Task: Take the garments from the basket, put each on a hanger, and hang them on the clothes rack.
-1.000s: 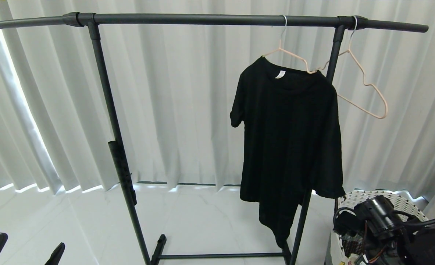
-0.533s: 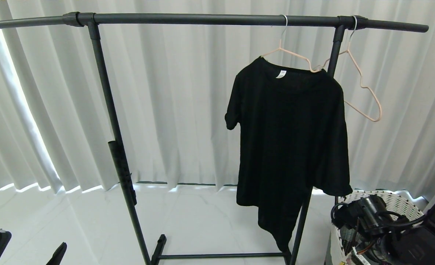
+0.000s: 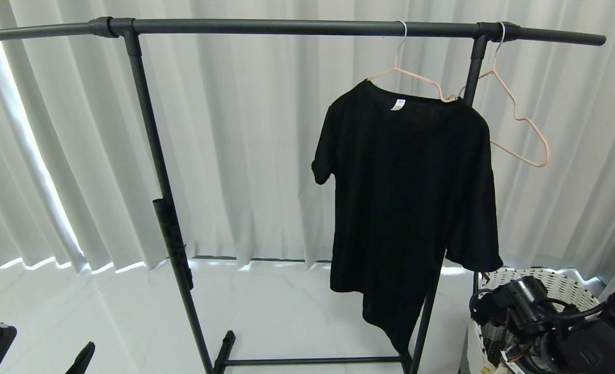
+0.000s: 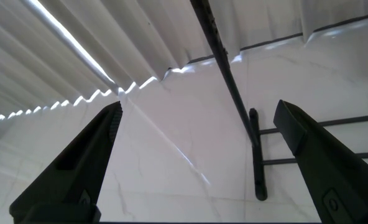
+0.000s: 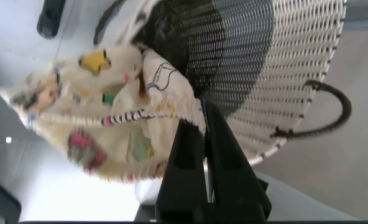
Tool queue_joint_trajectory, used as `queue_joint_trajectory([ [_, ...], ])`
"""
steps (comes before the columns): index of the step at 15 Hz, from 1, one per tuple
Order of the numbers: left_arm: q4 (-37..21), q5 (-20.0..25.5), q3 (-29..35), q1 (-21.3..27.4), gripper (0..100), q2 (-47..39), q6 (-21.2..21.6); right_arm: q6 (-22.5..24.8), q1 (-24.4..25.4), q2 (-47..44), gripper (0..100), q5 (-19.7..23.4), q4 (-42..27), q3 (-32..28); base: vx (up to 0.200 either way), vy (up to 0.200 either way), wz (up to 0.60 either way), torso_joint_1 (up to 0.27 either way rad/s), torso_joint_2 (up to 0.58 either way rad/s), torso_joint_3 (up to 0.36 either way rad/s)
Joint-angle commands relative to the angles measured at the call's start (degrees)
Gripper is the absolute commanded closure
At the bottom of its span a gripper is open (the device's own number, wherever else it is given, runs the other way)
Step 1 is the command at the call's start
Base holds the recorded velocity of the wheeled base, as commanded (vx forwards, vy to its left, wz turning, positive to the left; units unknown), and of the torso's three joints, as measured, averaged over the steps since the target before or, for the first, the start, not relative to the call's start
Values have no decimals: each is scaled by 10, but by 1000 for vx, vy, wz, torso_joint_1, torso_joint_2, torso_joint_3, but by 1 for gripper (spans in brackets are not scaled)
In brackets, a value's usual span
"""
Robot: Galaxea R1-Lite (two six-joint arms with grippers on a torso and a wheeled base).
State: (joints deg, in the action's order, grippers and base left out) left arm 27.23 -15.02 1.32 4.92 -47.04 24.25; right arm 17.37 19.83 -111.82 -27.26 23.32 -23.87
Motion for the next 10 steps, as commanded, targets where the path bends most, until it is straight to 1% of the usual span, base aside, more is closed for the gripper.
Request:
queue_joint_trajectory([
  [1,0,0,-2,0,0,-15,0,-3,1,115,100,5,-91,-36,0,0,0,0,0,0],
  [2,0,0,3,0,0,-28,0,-10,0,158,100,5,-148,-69,0,0,0,0,0,0],
  [4,0,0,23,0,0,-52,-4,-28,2,221,100,10,-259,-140,-200,0,0,2,2,7],
  [5,0,0,35,1,0,-65,-11,-29,6,247,100,20,-308,-175,-200,0,0,2,-2,2],
  [6,0,1,43,1,0,-76,-18,-30,8,264,100,26,-343,-202,-200,0,0,2,7,2],
  [7,0,7,50,2,0,-85,-26,-30,8,273,100,26,-362,-219,-200,0,0,7,2,2],
  [10,0,30,67,2,0,-104,-37,-35,9,278,100,26,-367,-245,-200,0,0,6,-1,-2],
])
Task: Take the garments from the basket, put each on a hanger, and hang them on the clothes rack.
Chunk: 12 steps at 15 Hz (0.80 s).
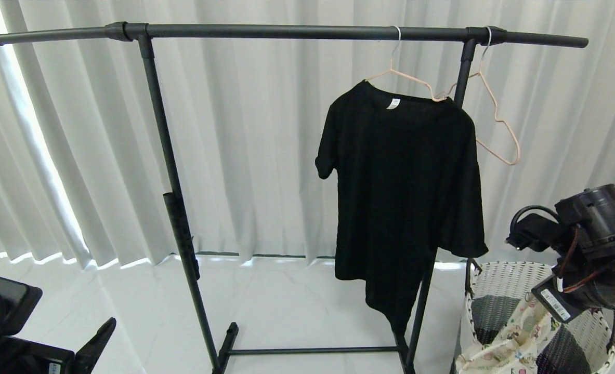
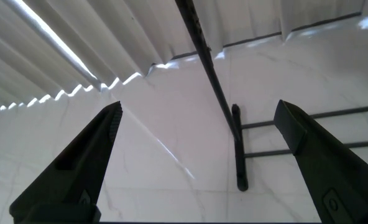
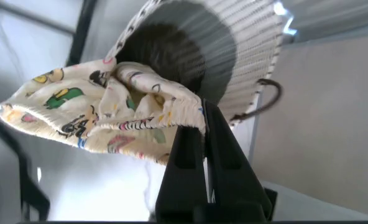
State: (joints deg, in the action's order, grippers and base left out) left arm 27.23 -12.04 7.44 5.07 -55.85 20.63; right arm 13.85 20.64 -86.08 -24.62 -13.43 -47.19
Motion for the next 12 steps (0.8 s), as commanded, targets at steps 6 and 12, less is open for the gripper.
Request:
queue_joint_trajectory([
  [6,0,2,6,11,0,-18,-1,0,9,21,100,-1,0,-44,-200,0,0,3,5,2],
  [12,0,38,116,244,0,-83,-164,-1,29,28,100,40,0,-89,-33,0,0,0,0,1],
])
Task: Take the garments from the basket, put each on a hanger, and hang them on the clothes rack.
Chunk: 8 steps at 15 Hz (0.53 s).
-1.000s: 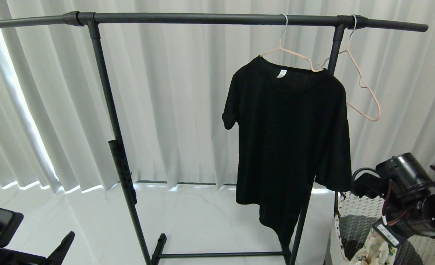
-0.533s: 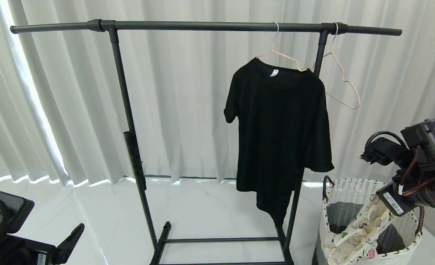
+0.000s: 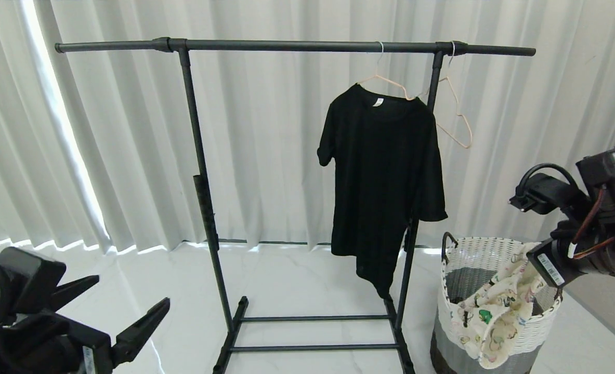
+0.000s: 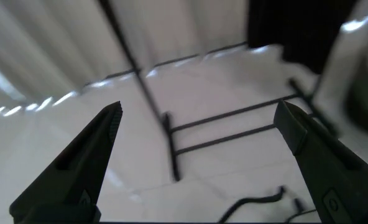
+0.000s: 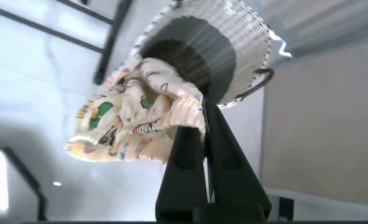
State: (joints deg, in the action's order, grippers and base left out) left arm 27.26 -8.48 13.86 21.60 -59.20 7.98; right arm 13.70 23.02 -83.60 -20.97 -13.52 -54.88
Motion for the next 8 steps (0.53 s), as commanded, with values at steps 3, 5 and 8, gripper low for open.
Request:
queue_joint_trajectory([
  [3,0,0,173,233,0,-183,-134,-35,41,5,100,20,1,-47,0,0,0,0,0,0],
  [5,0,1,231,319,0,-297,-209,-76,80,5,100,21,2,-75,0,0,0,0,0,0],
  [8,1,7,297,391,0,-420,-257,-118,125,6,100,22,2,-95,0,0,0,0,0,0],
])
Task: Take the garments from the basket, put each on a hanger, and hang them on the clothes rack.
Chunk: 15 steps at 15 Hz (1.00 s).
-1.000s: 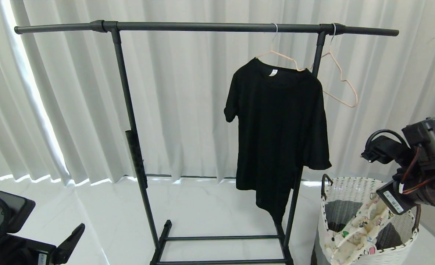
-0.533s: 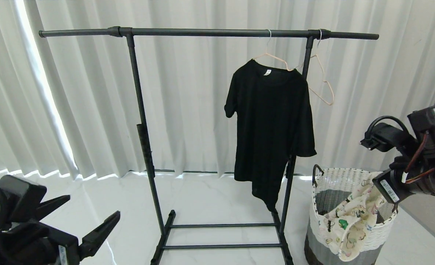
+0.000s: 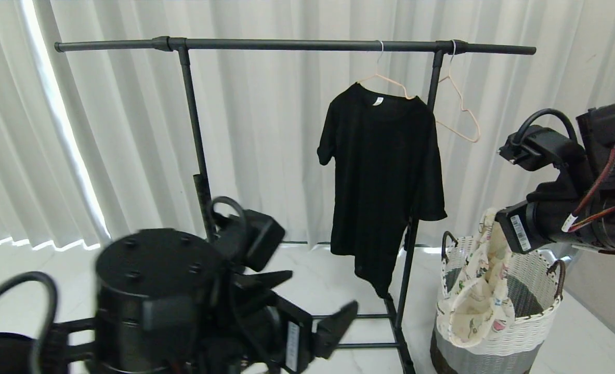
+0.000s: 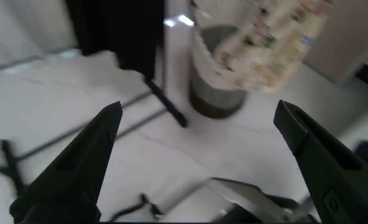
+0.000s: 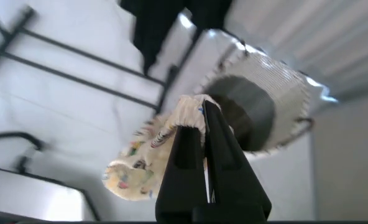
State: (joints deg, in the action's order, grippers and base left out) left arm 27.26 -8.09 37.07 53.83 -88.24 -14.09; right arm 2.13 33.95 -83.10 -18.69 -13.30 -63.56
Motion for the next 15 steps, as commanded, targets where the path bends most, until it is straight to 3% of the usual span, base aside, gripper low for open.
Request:
queue_joint_trajectory([
  [1,1,13,101,85,0,-167,-49,-6,19,5,100,0,0,-12,0,0,0,0,0,0],
  [4,1,26,196,102,0,-271,-97,-7,18,13,100,0,0,-11,0,0,0,0,0,0],
  [7,1,17,295,76,0,-365,-158,-8,17,16,100,13,3,-12,0,0,0,0,0,0],
  [12,1,9,429,51,0,-492,-170,-7,17,19,100,23,3,-12,0,0,0,0,0,0],
  [15,-8,-18,395,48,0,-519,-164,-7,10,22,100,37,3,-12,0,0,0,0,0,0],
])
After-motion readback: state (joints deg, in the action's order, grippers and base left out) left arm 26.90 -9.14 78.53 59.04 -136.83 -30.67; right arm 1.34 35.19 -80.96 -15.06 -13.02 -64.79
